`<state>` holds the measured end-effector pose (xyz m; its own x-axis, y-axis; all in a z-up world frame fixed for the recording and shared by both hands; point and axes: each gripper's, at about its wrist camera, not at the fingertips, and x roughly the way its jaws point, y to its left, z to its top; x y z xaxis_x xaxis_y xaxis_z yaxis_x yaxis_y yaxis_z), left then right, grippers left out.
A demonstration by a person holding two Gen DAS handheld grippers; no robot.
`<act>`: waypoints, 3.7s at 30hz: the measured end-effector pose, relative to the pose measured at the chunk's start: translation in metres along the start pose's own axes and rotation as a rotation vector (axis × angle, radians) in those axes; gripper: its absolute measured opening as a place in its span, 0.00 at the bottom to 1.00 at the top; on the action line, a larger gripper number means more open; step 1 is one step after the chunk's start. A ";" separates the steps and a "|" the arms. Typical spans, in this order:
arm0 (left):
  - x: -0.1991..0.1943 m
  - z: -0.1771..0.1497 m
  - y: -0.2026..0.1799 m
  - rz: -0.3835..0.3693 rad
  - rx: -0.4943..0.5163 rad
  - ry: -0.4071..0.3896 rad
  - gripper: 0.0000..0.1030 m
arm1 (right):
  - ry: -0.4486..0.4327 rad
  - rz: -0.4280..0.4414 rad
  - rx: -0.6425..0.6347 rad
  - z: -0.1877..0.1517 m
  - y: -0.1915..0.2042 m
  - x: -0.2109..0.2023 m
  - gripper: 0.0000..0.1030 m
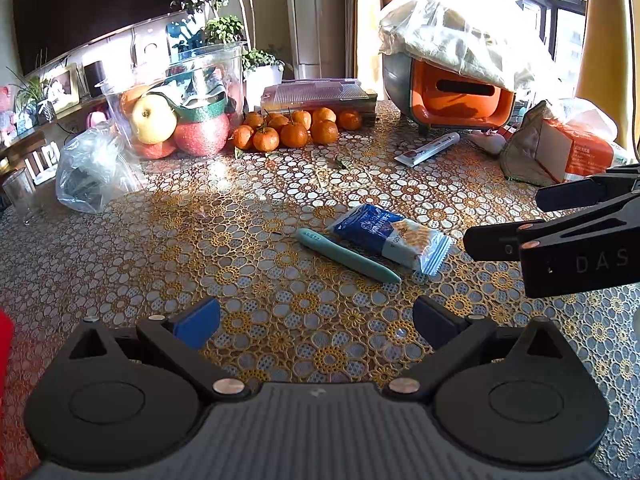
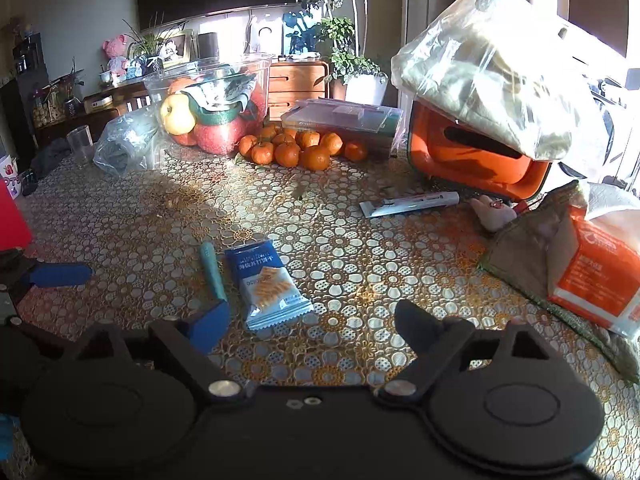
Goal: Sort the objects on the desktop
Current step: 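Reach the left tool to the teal stick while the right tool approaches the blue snack packet, then close the left tool on the teal stick while the right tool closes on the blue snack packet, then lift the teal stick with the left tool while the right tool carries the packet toward the red box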
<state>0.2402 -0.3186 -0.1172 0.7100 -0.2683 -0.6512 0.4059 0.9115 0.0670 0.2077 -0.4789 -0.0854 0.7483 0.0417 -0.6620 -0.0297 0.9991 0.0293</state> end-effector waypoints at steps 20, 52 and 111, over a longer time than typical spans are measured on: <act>0.051 0.014 -0.009 0.012 0.041 0.014 1.00 | 0.073 0.078 -0.035 0.017 0.000 0.062 0.78; 0.069 0.029 -0.008 -0.102 0.149 -0.020 0.46 | 0.076 0.081 -0.022 0.021 -0.004 0.080 0.38; -0.168 -0.017 0.097 -0.070 0.001 -0.105 0.09 | -0.007 0.095 -0.027 0.014 0.152 -0.111 0.35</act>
<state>0.1503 -0.1800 -0.0139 0.7361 -0.3628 -0.5714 0.4573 0.8890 0.0246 0.1291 -0.3316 0.0033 0.7459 0.1361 -0.6520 -0.1186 0.9904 0.0710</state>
